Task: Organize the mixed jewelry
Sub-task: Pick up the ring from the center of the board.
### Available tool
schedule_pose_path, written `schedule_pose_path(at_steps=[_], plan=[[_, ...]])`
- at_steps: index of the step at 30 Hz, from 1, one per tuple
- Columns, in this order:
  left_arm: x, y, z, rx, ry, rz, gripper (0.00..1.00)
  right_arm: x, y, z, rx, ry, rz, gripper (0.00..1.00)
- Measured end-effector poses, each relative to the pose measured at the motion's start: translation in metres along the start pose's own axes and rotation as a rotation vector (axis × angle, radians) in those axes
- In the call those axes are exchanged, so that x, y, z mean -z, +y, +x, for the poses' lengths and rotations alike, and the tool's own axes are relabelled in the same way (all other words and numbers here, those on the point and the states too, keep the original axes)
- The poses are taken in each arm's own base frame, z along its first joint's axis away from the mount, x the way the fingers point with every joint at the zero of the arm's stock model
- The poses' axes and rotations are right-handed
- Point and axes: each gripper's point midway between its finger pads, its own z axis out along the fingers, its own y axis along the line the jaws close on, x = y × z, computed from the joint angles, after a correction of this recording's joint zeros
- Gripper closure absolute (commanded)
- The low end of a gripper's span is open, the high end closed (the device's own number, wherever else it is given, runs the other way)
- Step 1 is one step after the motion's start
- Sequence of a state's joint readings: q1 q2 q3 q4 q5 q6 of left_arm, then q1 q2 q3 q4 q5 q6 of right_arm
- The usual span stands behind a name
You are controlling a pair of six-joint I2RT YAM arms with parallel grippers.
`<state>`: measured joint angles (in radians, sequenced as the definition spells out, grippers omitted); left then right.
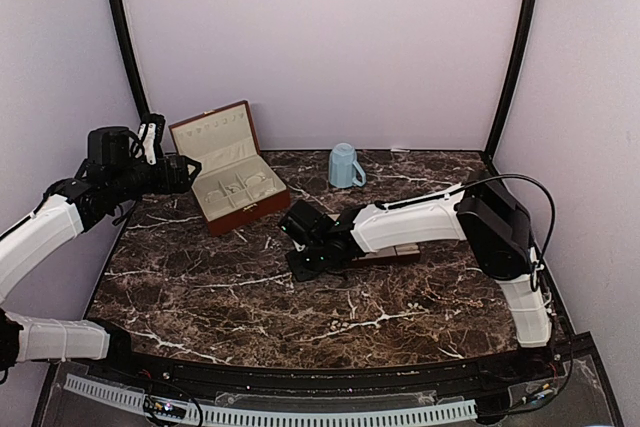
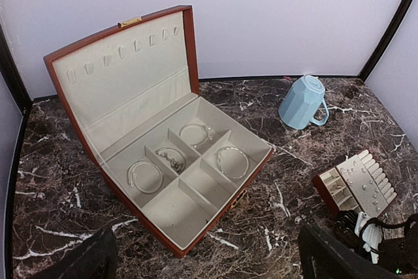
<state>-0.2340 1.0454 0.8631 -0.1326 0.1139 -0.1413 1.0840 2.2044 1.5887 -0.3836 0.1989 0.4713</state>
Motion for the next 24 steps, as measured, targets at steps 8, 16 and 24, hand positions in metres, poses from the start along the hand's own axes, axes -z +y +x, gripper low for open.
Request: schedule_pose_path(at_steps=[8,16,24], plan=[[0.0000,0.0001,0.0000,0.000,0.000,0.000,0.01,0.0000,-0.0008,0.0004,0.039,0.001,0.004,0.91],[-0.0001,0.0002,0.0002,0.000,0.001,-0.001,0.01,0.0000,-0.0004,-0.0002,0.074,-0.001,0.002,0.99],[-0.0047,-0.0021,0.0049,0.004,0.020,0.016,0.01,-0.0008,0.0016,-0.0024,0.058,-0.034,-0.015,1.00]])
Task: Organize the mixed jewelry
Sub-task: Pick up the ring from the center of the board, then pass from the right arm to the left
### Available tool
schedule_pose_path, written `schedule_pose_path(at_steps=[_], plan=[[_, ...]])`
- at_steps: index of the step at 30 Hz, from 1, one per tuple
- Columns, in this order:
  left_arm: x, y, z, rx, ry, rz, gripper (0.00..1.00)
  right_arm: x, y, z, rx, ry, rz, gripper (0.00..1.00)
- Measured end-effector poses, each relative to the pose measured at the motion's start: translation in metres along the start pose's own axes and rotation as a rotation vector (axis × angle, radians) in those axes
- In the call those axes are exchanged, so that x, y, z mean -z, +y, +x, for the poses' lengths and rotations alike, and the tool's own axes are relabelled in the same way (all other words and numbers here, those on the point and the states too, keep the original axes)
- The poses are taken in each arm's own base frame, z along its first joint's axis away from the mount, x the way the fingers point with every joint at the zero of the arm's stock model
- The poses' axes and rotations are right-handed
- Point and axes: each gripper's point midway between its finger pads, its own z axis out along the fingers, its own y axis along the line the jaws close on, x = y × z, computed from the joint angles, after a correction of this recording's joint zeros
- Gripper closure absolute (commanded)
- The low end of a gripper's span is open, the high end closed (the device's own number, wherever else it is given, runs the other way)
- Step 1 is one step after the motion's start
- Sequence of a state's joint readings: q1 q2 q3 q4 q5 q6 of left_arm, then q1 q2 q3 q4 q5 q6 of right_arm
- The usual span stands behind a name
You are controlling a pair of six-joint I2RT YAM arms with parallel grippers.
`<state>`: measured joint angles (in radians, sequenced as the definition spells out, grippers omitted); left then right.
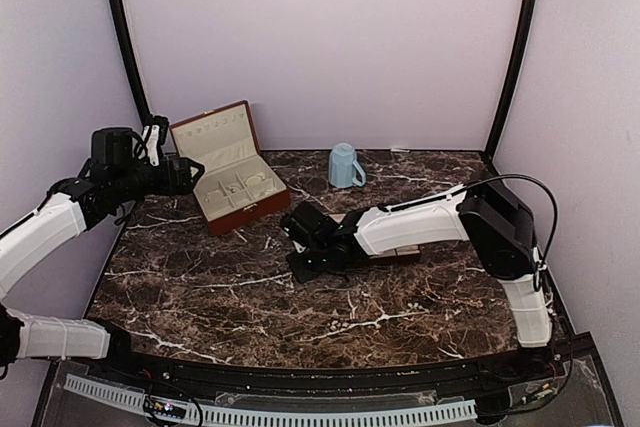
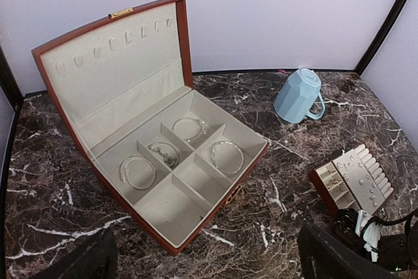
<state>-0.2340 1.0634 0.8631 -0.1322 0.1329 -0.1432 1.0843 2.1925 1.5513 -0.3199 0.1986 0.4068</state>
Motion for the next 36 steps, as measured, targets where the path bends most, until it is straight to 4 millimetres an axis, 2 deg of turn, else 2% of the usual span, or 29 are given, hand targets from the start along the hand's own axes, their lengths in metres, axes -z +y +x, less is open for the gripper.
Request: schedule_pose_path(at_steps=[8,13,18,24,28,32,36], plan=[[-0.019,-0.021,0.024,0.056,0.085,0.126,0.05,0.015,-0.009,0.001,-0.043,-0.050,0.014,1.00],[-0.036,-0.061,0.051,0.091,0.188,0.295,0.12,0.039,-0.013,-0.018,-0.089,-0.154,0.008,1.00],[-0.046,-0.105,0.080,0.118,0.299,0.472,0.19,0.074,-0.014,-0.041,-0.139,-0.289,-0.036,1.00],[-0.038,-0.153,0.096,0.122,0.368,0.676,0.30,0.110,-0.010,-0.064,-0.177,-0.436,-0.111,1.00],[-0.029,-0.177,0.103,0.117,0.399,0.786,0.42,0.119,-0.006,-0.070,-0.182,-0.482,-0.151,1.00],[-0.025,-0.191,0.112,0.129,0.439,0.853,0.51,0.122,-0.002,-0.073,-0.169,-0.500,-0.168,1.00],[-0.027,-0.194,0.119,0.152,0.474,0.875,0.57,0.124,0.004,-0.074,-0.146,-0.508,-0.177,1.00]])
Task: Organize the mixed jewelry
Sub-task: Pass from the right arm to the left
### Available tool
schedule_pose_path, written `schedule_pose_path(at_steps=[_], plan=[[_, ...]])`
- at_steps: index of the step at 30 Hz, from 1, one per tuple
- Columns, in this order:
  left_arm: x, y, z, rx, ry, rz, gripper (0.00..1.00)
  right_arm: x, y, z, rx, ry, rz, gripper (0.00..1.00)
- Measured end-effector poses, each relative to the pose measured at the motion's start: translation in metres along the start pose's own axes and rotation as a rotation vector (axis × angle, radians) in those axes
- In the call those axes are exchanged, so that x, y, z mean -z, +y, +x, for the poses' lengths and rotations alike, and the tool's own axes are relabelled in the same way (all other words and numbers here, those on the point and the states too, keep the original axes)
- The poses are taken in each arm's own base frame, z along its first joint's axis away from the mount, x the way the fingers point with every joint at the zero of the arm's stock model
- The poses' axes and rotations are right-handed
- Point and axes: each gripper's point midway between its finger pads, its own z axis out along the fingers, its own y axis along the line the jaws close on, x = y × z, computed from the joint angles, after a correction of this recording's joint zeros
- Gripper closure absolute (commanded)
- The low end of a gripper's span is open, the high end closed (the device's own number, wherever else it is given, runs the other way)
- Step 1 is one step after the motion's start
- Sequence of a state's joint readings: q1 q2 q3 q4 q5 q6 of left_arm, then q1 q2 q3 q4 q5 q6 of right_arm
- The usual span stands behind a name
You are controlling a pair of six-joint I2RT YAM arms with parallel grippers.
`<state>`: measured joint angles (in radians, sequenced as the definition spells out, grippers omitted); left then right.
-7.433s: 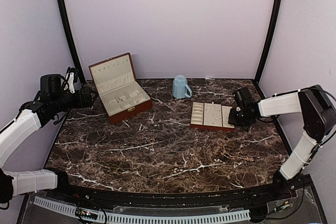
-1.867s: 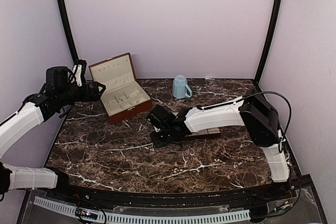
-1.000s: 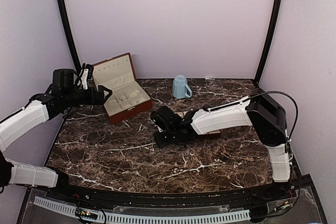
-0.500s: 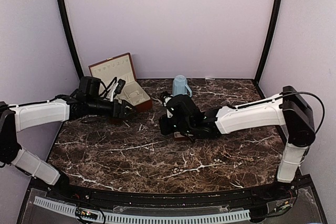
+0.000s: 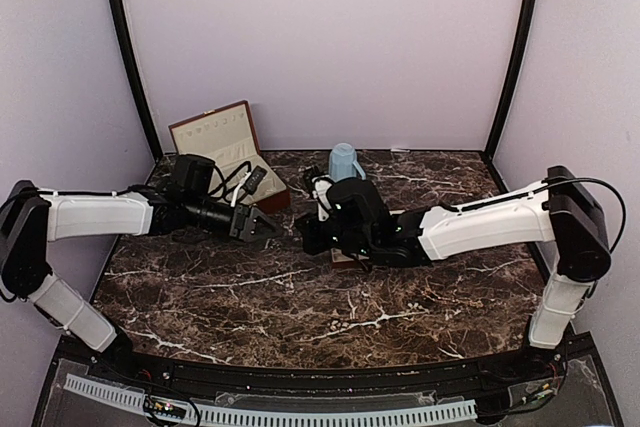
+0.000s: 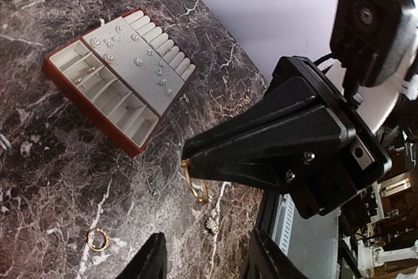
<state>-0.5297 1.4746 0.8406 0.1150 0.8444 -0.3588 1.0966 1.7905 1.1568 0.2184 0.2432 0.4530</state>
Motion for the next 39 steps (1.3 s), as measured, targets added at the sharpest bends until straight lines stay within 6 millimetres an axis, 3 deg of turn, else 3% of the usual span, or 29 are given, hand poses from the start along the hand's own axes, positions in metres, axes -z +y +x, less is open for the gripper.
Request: schedule_pose_path(at_steps=[6,22,28,39], plan=[[-0.003,0.002,0.003,0.021,0.011,0.007,0.65,0.001,0.012,0.000,0.030,-0.009,-0.032,1.00],[-0.003,0.002,0.001,0.019,0.009,0.006,0.71,0.004,0.025,0.001,0.080,-0.014,-0.068,1.00],[-0.003,0.001,0.001,0.024,0.011,0.012,0.82,0.004,0.025,0.001,0.090,-0.013,-0.069,1.00],[-0.004,-0.003,0.002,0.025,0.017,0.036,0.91,0.005,0.027,0.003,0.118,-0.014,-0.062,1.00]])
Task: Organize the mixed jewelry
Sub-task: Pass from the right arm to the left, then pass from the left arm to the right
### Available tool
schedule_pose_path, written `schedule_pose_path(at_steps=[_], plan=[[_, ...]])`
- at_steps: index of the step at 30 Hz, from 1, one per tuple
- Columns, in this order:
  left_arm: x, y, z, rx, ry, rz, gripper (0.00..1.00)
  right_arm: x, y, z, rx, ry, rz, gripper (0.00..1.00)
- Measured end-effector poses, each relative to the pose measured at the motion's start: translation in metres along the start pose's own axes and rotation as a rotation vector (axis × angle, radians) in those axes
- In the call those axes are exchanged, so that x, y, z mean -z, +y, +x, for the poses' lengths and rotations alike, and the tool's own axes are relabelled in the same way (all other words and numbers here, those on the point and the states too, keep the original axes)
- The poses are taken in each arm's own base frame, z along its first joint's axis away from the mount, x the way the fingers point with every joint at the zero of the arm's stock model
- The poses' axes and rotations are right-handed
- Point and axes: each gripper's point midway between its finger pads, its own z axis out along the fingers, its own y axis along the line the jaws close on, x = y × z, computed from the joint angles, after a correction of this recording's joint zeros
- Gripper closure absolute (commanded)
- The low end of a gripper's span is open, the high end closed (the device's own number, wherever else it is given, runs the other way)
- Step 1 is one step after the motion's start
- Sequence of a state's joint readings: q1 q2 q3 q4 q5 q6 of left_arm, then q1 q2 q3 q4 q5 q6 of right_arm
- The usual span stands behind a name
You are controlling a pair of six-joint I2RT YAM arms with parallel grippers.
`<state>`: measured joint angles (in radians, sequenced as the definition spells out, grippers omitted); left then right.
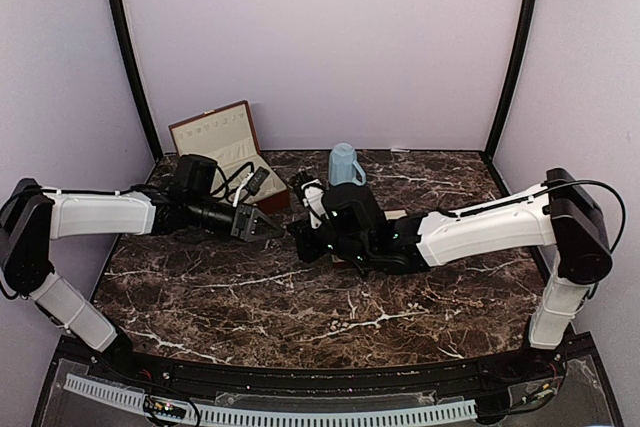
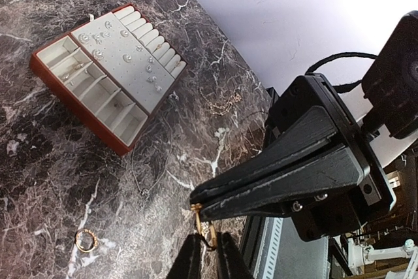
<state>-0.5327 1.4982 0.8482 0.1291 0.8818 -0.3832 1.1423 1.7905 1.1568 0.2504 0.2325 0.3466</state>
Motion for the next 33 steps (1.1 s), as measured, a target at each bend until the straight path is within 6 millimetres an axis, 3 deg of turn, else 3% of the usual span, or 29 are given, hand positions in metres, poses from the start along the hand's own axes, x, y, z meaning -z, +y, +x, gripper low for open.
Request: schedule_pose_path(at_steps=[6,10,18,22,28,33], plan=[[-0.001,0.001,0.001,0.016,0.005,0.003,1.00,0.001,0.000,0.001,0.021,-0.002,0.019,1.00],[-0.001,0.001,0.001,0.019,0.005,0.004,1.00,0.001,-0.001,0.001,0.025,-0.004,0.024,0.98],[-0.001,0.003,0.001,0.017,0.001,-0.007,1.00,0.006,-0.004,0.002,0.026,-0.014,0.044,0.58],[-0.001,0.005,0.000,0.011,-0.003,-0.020,1.00,0.020,-0.008,-0.001,0.015,-0.026,0.053,0.53],[0.000,0.009,0.000,-0.012,-0.006,-0.045,1.00,0.041,-0.018,-0.022,-0.080,-0.061,-0.039,0.41],[0.007,-0.019,-0.008,-0.102,-0.029,0.025,1.00,0.048,-0.021,-0.030,-0.214,-0.058,-0.244,0.39]])
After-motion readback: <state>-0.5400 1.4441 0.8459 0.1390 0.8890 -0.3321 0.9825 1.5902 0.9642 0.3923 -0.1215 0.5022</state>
